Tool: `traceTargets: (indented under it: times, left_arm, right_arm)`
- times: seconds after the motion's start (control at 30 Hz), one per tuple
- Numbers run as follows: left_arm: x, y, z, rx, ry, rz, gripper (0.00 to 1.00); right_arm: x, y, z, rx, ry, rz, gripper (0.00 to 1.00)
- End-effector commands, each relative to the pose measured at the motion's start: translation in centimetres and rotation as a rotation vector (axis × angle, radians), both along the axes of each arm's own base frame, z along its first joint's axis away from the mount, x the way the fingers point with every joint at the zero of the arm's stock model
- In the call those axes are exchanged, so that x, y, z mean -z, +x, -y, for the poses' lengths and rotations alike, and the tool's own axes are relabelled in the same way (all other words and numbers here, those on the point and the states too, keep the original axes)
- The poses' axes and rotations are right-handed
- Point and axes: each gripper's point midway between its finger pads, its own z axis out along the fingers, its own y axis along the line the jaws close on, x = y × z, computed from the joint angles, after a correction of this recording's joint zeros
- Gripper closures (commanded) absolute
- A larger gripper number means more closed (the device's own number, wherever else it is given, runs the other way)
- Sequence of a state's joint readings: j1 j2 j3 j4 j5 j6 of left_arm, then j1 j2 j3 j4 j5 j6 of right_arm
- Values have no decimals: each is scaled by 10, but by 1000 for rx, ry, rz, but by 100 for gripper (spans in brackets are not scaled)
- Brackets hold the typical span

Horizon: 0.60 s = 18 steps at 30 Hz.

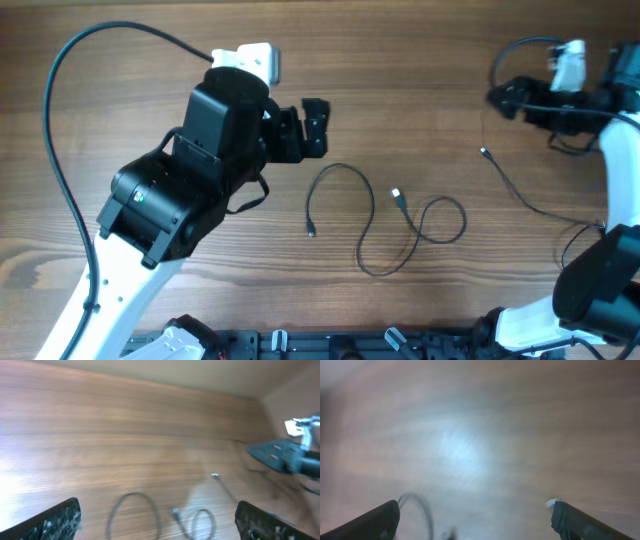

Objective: Untangle cables

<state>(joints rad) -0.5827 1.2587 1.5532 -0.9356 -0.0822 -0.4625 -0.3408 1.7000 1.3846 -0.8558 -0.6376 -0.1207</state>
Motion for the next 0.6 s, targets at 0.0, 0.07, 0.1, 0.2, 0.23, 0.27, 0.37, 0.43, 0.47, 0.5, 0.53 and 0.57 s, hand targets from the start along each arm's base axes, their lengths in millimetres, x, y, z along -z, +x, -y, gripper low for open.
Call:
traceTargets:
  times: [0.0,0.07,0.1,0.2,0.23,0.27,0.37,0.43,0.47,0.5,0.53,0.57]
  left_arm:
    - [15,2,-44,-202,99,-47,1]
    - [26,-1,-62,-244,135,-99,0]
    - [30,-1,-77,-284,147,-122,0]
    - [34,0,-95,-333,162,-147,0]
    - [34,1,-97,-340,161,-148,0]
    - [34,1,-97,-340,161,-147,0]
    - [34,1,-97,-340,159,-146,0]
    - [34,1,-96,-339,160,-146,0]
    - [34,1,-96,-339,160,-146,0]
    - [34,1,-96,-339,160,-146,0]
    - [34,1,-96,-339,160,-146,0]
    - [34,1,-96,-339,160,-146,0]
  right_arm:
    - [19,-24,-28,-13,-60,-178,0]
    - [36,-43,-25,84,-174,-333,0]
    - [40,-53,-26,154,-212,-406,0]
    - [42,-72,-46,205,-209,-471,0]
    - [43,-79,-56,196,-218,-477,0]
    - [44,-88,-67,185,-227,-479,0]
    - [51,-119,-93,173,-239,-499,0]
    - [58,-136,-104,168,-239,-517,0]
    - [68,-154,-110,177,-239,-554,0]
    - [76,-166,-112,185,-243,-588,0]
    - [88,-180,-116,194,-245,-626,0]
    - [99,-192,-119,189,-252,-658,0]
